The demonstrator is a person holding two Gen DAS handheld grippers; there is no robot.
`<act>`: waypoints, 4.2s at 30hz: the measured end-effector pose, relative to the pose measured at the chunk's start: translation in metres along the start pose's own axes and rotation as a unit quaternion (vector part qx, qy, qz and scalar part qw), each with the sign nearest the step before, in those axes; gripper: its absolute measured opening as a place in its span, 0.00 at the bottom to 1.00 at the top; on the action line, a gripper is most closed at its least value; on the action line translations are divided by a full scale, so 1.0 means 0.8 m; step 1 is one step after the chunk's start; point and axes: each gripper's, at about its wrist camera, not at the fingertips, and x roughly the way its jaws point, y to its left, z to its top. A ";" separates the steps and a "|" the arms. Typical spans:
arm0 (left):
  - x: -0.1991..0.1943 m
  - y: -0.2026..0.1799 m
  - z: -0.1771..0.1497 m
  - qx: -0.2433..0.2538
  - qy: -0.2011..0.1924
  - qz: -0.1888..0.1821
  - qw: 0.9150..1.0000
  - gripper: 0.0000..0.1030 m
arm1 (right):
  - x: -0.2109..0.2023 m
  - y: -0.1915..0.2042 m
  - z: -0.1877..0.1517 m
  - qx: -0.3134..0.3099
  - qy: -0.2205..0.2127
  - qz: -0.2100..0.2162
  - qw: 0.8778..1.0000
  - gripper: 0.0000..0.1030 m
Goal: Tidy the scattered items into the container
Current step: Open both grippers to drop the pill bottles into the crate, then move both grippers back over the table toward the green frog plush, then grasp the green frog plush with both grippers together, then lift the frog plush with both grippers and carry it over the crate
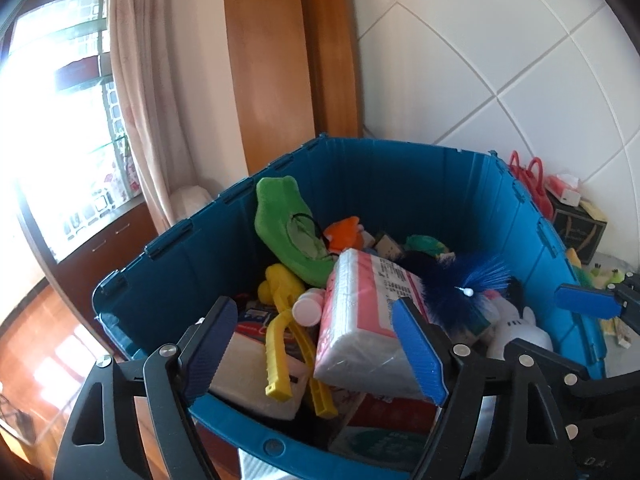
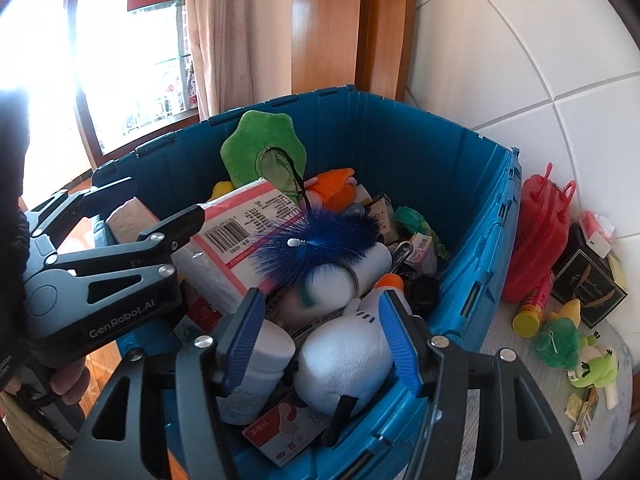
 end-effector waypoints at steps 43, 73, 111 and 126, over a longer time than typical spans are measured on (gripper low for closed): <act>-0.105 -0.486 -0.029 0.127 -0.009 -0.231 0.965 0.85 | -0.265 -0.389 -0.272 0.262 -0.073 -0.246 0.930 1.00; 0.193 -0.892 -0.064 0.135 0.174 -0.181 0.958 0.85 | -0.055 -0.823 -0.365 0.328 0.064 -0.178 0.925 1.00; 0.139 -0.910 -0.055 0.151 0.095 -0.256 0.950 0.71 | -0.015 -0.858 -0.344 0.331 0.016 -0.116 0.936 0.76; -0.041 -0.710 0.041 0.095 -0.028 -0.192 0.976 0.73 | -0.167 -0.701 -0.204 0.235 -0.094 -0.075 0.965 0.76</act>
